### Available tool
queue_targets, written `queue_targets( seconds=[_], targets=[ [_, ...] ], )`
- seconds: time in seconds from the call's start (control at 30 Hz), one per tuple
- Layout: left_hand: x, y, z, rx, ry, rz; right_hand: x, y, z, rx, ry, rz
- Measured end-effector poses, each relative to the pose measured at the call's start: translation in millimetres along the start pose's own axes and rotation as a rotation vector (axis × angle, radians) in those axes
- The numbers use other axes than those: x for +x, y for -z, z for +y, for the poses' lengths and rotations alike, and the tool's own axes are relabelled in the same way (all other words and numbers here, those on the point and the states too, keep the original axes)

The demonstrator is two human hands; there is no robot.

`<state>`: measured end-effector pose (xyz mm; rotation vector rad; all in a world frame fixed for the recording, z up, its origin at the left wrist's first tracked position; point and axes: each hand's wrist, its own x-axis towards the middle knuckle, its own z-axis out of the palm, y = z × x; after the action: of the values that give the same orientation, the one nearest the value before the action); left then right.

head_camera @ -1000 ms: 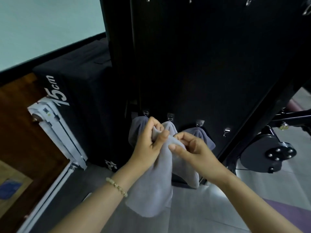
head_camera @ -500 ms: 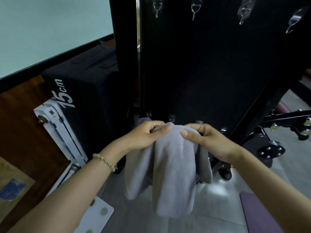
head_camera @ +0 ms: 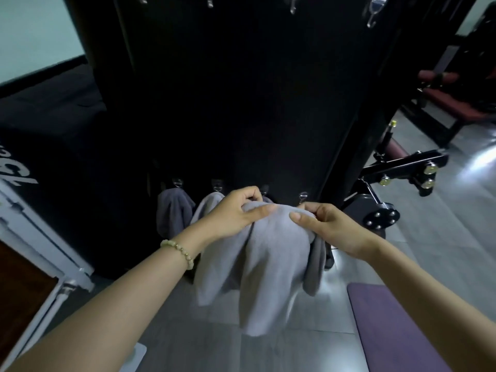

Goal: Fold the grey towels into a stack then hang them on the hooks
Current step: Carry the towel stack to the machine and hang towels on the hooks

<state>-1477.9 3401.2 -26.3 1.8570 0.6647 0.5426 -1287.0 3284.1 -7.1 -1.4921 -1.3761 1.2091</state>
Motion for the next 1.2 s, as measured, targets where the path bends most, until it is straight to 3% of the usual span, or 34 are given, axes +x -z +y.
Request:
queue_targets(
  seconds=[0.17,0.5,0.67,0.97,1.13,1.2],
  targets=[
    [58,-56,-29,-0.018,0.034,0.009,5,59,56,0.016,0.025,0.101],
    [153,-112,-87,-0.107,0.057,0.048,68,144,152,0.315,-0.161,0.024],
    [187,-119,-119,-0.111,0.079,0.146,101,160,183,0.363,-0.130,-0.009],
    [222,-139,-159,0.042,-0.035,0.384,148,167,227,-0.128,0.234,0.278],
    [226,-150,-178,0.236,-0.108,0.535,166,161,241,-0.639,0.343,0.457],
    [226,-157,-185,0.302,-0.169,0.593,166,157,247,-0.695,0.336,0.501]
  ],
)
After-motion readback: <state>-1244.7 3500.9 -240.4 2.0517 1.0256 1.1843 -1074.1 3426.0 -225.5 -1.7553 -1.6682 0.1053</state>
